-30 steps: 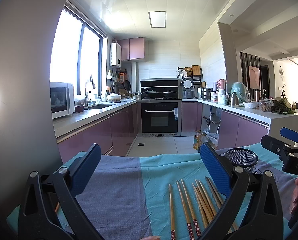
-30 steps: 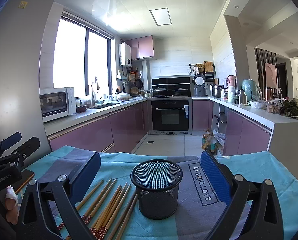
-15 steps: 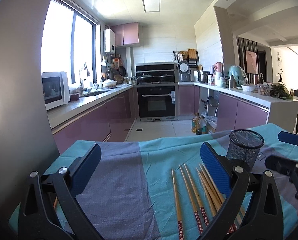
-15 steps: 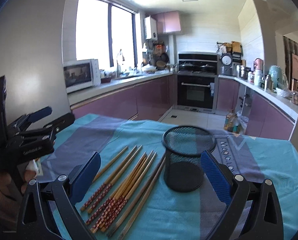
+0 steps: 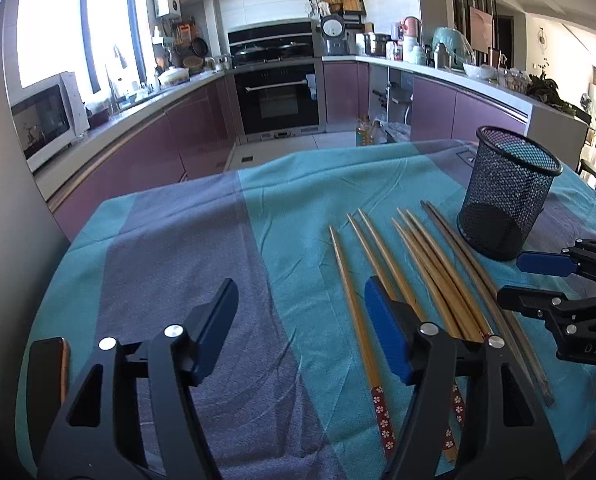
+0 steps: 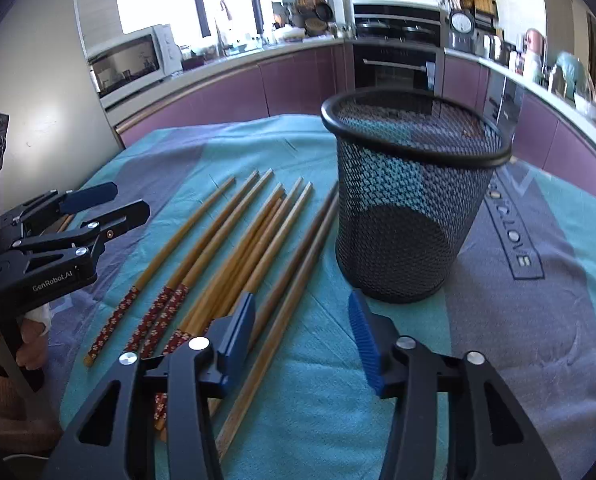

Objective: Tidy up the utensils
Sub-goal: 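Lower the right gripper onto a wooden chopstick and close it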

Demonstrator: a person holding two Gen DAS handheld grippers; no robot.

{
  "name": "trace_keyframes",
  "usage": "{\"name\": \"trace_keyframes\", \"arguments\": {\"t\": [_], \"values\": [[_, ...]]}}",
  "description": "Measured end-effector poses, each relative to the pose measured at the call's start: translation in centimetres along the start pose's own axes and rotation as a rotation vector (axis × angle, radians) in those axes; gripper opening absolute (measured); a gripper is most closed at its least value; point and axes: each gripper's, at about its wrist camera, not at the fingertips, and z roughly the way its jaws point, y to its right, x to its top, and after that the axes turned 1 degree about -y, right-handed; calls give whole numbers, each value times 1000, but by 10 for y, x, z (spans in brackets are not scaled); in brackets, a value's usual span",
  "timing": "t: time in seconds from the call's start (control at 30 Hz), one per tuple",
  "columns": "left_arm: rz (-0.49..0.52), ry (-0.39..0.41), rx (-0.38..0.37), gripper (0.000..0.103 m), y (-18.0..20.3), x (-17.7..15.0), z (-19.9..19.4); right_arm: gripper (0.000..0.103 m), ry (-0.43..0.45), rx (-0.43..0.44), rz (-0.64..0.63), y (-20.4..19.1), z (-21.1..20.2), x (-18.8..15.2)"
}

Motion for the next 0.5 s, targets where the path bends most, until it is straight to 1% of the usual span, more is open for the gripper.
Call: {"name": "trace_keyframes", "arguments": {"t": [0.07,0.2,0.27,0.3,0.4,0.47,0.5], "values": [[7,-37,-24,55,1,-1,11,42,-14,-7,13,2,2,2],[21,-77,-70,52,3,-1,30,41,-42,-18,3,2,9,5],[29,-100,-81,49,5,-1,35,41,-50,-27,-11,1,11,8],[34,-112,-92,48,6,0,39,39,-55,-31,-17,2,14,9],[48,-145,-110,47,11,1,51,39,-61,-51,-34,-1,22,14],[51,-171,-119,41,13,2,58,39,-63,-53,-39,-3,26,17],[48,-186,-128,40,15,3,62,39,-63,-53,-36,-3,27,19]]}}
